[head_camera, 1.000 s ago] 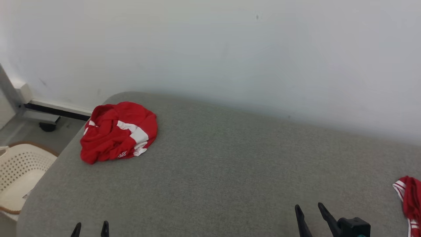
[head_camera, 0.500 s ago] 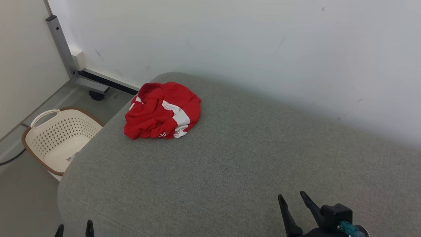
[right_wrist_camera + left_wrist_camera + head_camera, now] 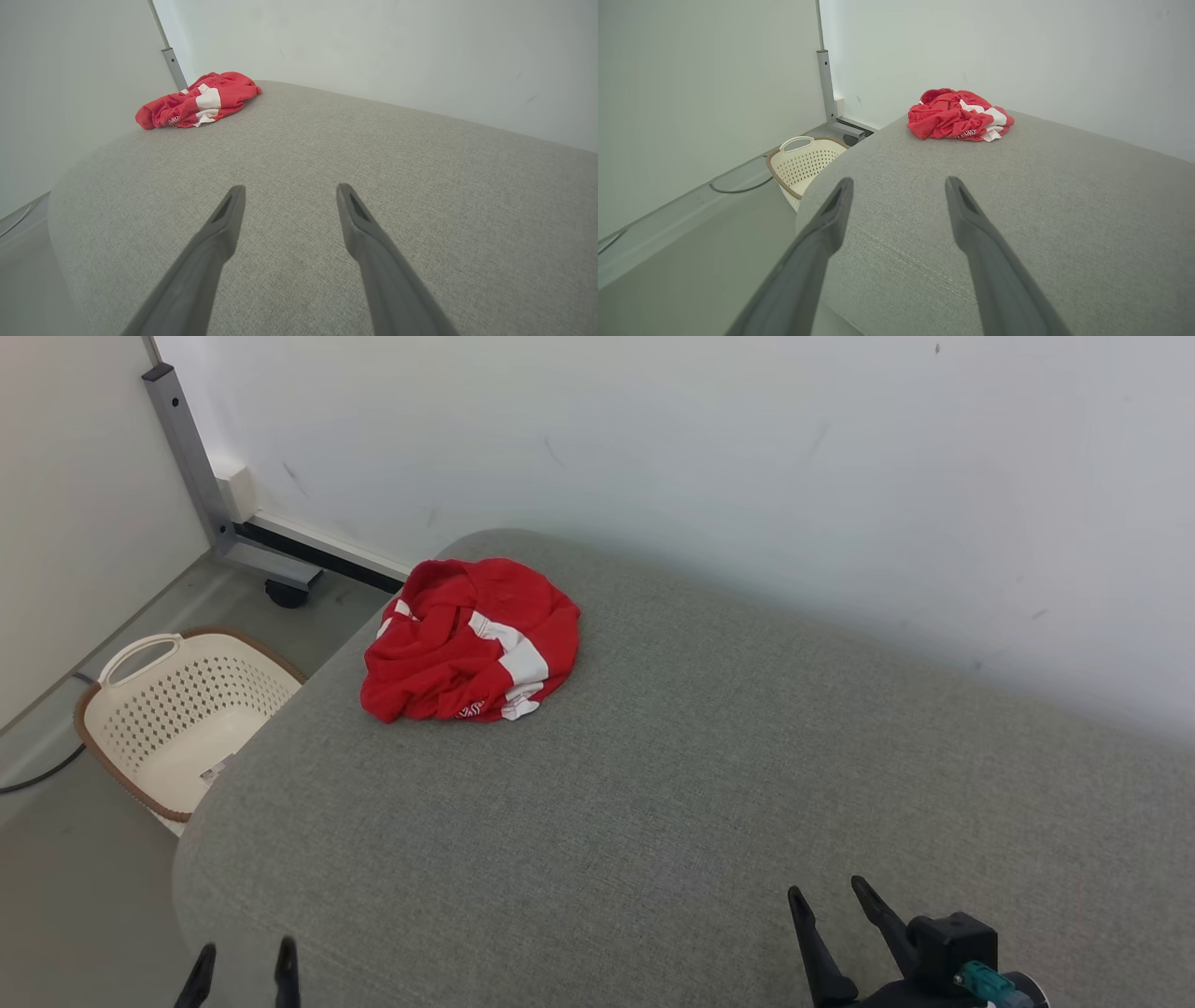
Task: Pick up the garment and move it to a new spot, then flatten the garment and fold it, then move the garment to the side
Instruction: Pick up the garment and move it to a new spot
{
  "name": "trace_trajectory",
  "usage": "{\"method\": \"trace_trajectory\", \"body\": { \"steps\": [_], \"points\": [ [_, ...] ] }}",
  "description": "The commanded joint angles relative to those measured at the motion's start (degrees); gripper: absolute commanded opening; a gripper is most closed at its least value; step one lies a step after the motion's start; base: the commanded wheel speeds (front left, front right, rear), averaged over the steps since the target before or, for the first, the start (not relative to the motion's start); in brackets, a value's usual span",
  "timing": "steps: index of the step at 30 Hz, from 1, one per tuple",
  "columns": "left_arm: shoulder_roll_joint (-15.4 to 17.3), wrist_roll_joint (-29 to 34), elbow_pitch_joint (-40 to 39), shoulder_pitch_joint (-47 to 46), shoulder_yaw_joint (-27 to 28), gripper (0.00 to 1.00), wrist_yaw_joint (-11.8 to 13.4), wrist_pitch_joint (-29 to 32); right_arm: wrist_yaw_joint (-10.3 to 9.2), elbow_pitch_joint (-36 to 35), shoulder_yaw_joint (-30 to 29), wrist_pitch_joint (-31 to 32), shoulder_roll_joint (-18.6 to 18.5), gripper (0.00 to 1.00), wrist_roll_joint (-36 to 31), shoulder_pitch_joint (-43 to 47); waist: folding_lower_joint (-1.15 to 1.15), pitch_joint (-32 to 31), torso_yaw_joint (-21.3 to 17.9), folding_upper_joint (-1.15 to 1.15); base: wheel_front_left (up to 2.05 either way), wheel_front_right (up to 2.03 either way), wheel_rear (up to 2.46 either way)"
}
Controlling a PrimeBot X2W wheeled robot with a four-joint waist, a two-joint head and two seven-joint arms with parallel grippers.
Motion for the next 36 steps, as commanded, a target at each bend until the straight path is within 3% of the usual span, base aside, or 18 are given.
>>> {"method": "trace_trajectory", "body": {
  "steps": [1,7,15,28,36],
  "points": [
    [0.42,0.39,0.82,-2.46,-1.21,1.0,-1.08,0.88,-0.11,-0.81,-0.35,0.38,-0.06,1.0,-0.86,1.16,0.0,0.18,0.1,0.0,0.0,0.0,0.0],
    [0.18,-0.86,7.21,-14.14,-5.11,1.0,-4.96,4.24,-0.11,-6.43,-0.82,3.71,-0.06,1.0,-3.38,3.11,0.0,3.12,0.2,0.0,0.0,0.0,0.0],
    [0.8,-5.68,20.08,-31.55,-6.37,1.0,-7.73,5.19,-0.11,-16.83,2.84,10.71,-0.11,1.0,-8.87,0.78,0.0,11.84,-5.95,0.0,0.0,0.0,0.0],
    [5.52,-14.46,40.65,-54.16,-10.72,1.0,-8.31,8.33,-0.11,-35.56,4.56,20.29,-4.35,1.0,-13.14,-2.06,0.0,27.14,-16.13,0.0,0.0,0.0,0.0],
    [8.8,-12.88,52.03,-62.95,-13.41,1.0,-7.87,10.19,-0.11,-41.35,3.16,21.65,-4.94,1.0,-14.18,-0.23,0.0,32.84,-19.07,0.0,0.0,0.0,0.0]
  ]
}}
